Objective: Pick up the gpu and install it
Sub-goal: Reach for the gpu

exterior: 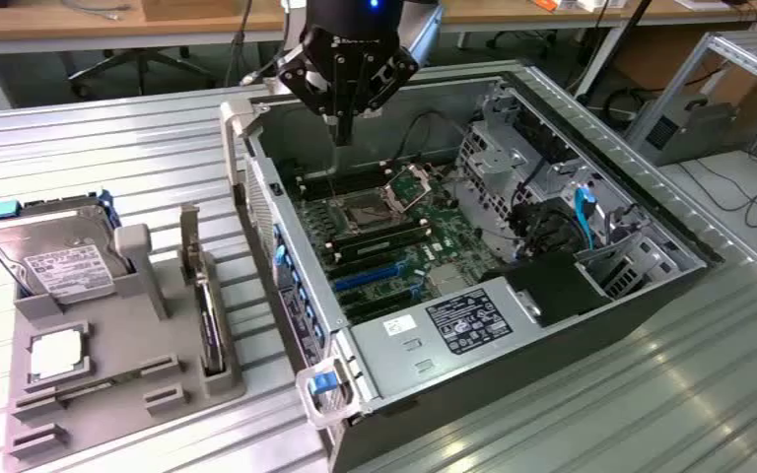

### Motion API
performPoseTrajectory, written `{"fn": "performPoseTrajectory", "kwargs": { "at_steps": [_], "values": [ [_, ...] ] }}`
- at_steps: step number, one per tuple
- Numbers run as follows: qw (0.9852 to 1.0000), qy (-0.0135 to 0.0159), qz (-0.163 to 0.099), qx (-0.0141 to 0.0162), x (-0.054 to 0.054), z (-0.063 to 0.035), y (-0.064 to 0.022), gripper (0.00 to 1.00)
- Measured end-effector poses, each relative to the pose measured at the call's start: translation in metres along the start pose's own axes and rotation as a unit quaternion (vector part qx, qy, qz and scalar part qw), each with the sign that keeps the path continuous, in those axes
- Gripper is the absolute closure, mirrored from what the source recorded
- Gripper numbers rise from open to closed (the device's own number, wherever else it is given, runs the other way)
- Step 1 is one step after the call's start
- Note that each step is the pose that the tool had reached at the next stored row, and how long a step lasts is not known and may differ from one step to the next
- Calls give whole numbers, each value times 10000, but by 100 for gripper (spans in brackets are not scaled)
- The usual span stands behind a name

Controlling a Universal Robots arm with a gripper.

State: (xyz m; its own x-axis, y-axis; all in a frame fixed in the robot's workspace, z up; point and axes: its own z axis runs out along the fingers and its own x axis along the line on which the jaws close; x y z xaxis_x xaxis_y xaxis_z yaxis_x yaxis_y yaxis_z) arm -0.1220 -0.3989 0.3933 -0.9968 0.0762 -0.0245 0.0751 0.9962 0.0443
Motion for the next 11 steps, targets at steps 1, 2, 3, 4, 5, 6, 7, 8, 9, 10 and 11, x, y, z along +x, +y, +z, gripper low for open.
{"fn": "performPoseTrajectory", "kwargs": {
  "at_steps": [1, 2, 3, 4, 5, 6, 7, 8, 9, 10, 11],
  "values": [
    [10000, 0, 0, 0, 0, 0, 0, 89],
    [10000, 0, 0, 0, 0, 0, 0, 89],
    [10000, 0, 0, 0, 0, 0, 0, 89],
    [10000, 0, 0, 0, 0, 0, 0, 89],
    [10000, 0, 0, 0, 0, 0, 0, 89],
    [10000, 0, 0, 0, 0, 0, 0, 89],
    [10000, 0, 0, 0, 0, 0, 0, 89],
    [10000, 0, 0, 0, 0, 0, 0, 89],
    [10000, 0, 0, 0, 0, 0, 0, 89],
    [10000, 0, 0, 0, 0, 0, 0, 89],
    [10000, 0, 0, 0, 0, 0, 0, 89]
  ]
}}
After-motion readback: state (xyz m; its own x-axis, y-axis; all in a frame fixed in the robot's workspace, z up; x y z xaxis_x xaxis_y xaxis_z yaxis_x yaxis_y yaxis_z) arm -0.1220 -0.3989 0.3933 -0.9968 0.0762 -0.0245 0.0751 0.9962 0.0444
